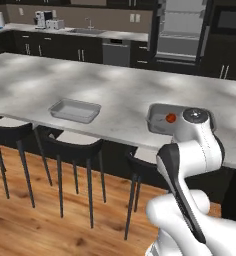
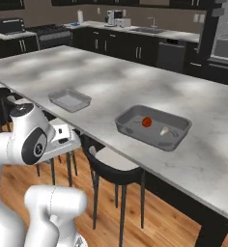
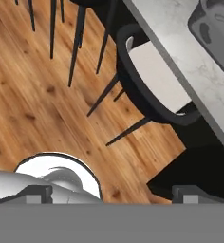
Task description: Place the cold items (mushroom and tomato) from the fridge in one tupperware on the dining counter. Place the warm items (kebab skewer and hot dog) in the stove area in another tupperware.
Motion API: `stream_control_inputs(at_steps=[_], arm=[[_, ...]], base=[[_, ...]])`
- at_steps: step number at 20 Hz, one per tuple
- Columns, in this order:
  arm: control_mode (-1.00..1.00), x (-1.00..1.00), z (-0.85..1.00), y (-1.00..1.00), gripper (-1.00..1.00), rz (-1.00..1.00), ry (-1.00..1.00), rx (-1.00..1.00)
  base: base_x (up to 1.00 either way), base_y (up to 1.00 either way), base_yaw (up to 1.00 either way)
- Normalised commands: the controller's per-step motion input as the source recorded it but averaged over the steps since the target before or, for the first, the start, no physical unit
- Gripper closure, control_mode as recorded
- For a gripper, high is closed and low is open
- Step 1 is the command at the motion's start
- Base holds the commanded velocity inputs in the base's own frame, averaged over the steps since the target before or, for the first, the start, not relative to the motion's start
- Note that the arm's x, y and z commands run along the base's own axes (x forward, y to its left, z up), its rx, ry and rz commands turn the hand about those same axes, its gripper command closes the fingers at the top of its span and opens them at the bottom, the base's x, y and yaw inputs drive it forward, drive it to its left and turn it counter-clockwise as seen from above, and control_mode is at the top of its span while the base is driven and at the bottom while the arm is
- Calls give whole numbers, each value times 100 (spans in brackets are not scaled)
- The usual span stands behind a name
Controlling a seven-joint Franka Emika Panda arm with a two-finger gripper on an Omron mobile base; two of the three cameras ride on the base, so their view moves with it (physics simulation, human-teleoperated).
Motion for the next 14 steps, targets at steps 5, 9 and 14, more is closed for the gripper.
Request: stream_control_inputs(at_steps=[5, 9, 14], arm=[[100, 0, 0, 0, -100, 0, 0, 0], [100, 0, 0, 0, -100, 0, 0, 0], [100, 0, 0, 0, -100, 0, 0, 0]], base=[[0, 100, -20], [0, 100, -7], [3, 100, 0]])
